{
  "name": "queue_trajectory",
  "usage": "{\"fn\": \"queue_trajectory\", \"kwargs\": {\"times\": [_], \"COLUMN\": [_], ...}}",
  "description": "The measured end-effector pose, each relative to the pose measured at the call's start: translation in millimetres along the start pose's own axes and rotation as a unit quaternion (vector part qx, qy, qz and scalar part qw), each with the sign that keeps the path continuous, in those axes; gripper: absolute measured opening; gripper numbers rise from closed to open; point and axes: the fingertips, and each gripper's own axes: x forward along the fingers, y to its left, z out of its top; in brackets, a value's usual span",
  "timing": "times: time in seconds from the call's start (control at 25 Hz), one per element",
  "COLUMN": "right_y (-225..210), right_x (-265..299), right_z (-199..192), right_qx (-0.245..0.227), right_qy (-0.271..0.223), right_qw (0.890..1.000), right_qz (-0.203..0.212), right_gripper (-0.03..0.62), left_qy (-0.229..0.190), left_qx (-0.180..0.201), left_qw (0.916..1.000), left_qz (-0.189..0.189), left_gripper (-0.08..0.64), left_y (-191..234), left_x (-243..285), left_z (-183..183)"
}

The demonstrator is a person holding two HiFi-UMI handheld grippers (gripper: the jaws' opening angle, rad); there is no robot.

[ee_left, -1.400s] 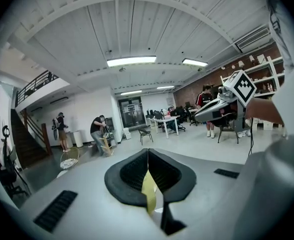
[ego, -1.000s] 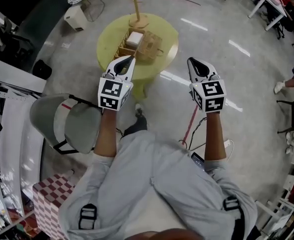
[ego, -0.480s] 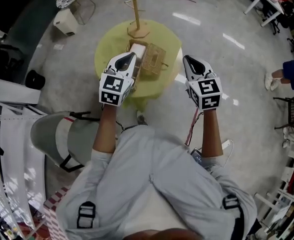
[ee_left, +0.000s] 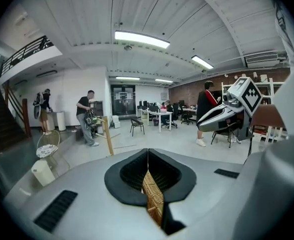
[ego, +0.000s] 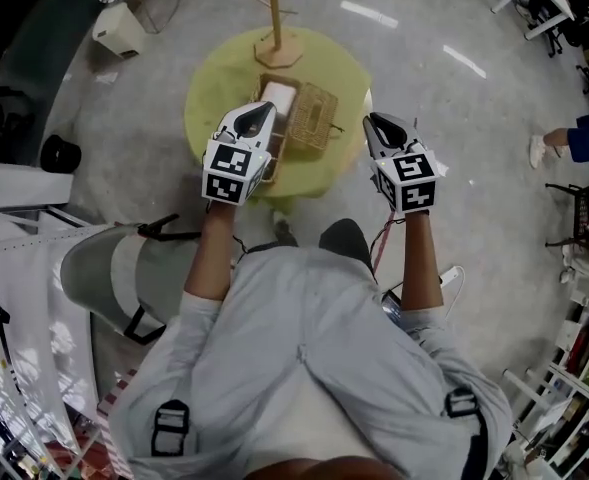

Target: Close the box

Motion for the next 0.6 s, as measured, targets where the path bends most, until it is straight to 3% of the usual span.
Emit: {"fn": "queue_trajectory", "kwargs": {"times": [0.36,0.6], "right_y": [-15,-16], "right_x": [58,101], "right_z": [-47,-91], "right_qx": [-0.02,-0.056], "right_qy": [0.064,0.111], "right_qw": [0.995,0.983], "right_qz": [0.07,0.138], "right_gripper": [0.089,0.1], "left_qy": [0.049,0.092], "left_qx": [-0.043,-0.075], "left_qw": [0.9973,0.9899], "left_qz": [0.035,0.077], "left_gripper": [0.029,0.029], "left_y": [8,8], "left_x": [34,47], "left_z": [-33,-62]}}
